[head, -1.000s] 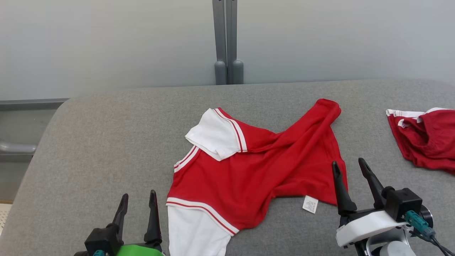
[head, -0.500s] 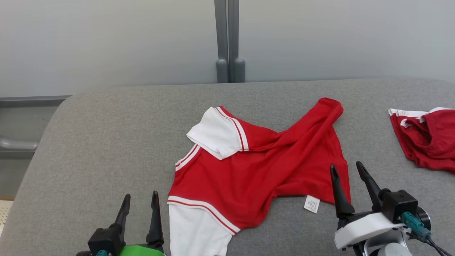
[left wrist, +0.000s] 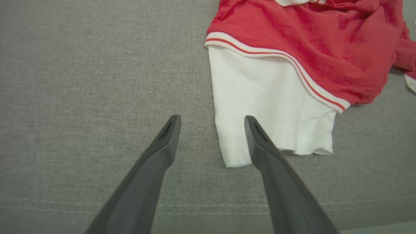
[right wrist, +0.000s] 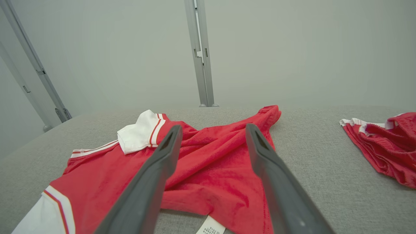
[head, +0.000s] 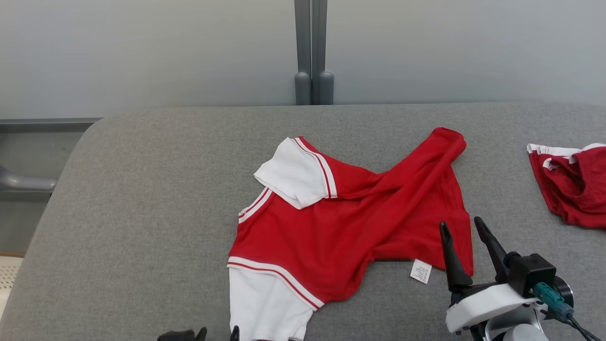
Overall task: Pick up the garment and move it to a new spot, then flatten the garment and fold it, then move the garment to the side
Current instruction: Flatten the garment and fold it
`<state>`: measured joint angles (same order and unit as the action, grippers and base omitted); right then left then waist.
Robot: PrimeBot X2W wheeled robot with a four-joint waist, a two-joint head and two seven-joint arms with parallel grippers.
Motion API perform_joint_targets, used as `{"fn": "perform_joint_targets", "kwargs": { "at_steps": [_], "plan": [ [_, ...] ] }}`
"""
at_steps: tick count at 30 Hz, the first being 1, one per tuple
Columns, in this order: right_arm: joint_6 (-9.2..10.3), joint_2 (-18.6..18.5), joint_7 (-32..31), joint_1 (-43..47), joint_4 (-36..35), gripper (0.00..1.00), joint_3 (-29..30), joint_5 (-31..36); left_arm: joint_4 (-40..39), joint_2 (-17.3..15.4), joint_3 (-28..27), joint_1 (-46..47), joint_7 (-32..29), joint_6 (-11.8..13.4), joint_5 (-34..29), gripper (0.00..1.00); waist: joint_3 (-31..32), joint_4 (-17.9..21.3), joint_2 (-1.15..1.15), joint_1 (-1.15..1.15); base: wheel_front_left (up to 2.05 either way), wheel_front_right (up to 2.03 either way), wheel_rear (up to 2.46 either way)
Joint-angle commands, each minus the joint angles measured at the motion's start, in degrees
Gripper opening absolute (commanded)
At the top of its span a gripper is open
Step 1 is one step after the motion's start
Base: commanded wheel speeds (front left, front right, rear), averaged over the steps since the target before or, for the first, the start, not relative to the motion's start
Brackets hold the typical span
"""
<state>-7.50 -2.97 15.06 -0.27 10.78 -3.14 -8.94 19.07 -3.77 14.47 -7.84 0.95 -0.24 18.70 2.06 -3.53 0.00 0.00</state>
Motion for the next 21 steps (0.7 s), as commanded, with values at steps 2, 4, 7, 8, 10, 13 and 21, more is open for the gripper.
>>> {"fn": "perform_joint_targets", "kwargs": {
  "at_steps": [2,4,7,8,10,13,21],
  "plan": [
    [0.02,0.01,0.15,-0.45,0.24,1.00,0.00,0.04,0.04,-0.42,0.80,-1.04,-2.34,-0.39,0.84,1.00,-0.10,0.03,0.00,0.00,0.00,0.00,0.00],
    [0.02,0.02,0.15,-0.67,0.29,1.00,-0.04,0.00,-0.29,-0.32,1.30,-1.12,-3.58,-0.67,1.27,1.00,-0.19,0.17,0.00,0.00,0.00,0.00,0.00],
    [0.02,0.03,0.15,-0.98,0.39,1.00,-0.37,-0.10,0.21,-0.31,1.87,-0.95,-5.27,-0.03,1.20,1.00,-0.45,0.90,0.00,0.00,0.00,0.00,0.00],
    [0.02,0.03,0.15,-1.06,0.38,1.00,-0.37,-0.11,0.51,-0.32,1.92,-0.77,-5.52,0.19,1.16,1.00,-0.55,1.15,0.00,0.00,0.00,0.00,0.00],
    [0.02,0.02,0.15,-1.13,0.26,1.00,-0.29,-0.11,1.09,-0.23,2.05,-0.21,-5.94,0.31,1.42,1.00,-0.70,1.62,0.00,0.00,0.00,0.00,0.00],
    [0.02,0.02,0.15,-1.14,0.18,1.00,-0.10,0.09,2.05,-0.12,2.02,0.51,-6.66,0.92,1.72,1.00,-0.98,2.42,0.00,0.00,0.00,0.00,0.00],
    [0.02,0.04,0.15,-0.86,0.00,1.00,0.28,0.48,4.73,0.06,2.15,1.55,-6.53,1.43,2.70,0.42,-1.30,3.78,0.00,0.00,0.00,0.00,0.00]
  ]
}}
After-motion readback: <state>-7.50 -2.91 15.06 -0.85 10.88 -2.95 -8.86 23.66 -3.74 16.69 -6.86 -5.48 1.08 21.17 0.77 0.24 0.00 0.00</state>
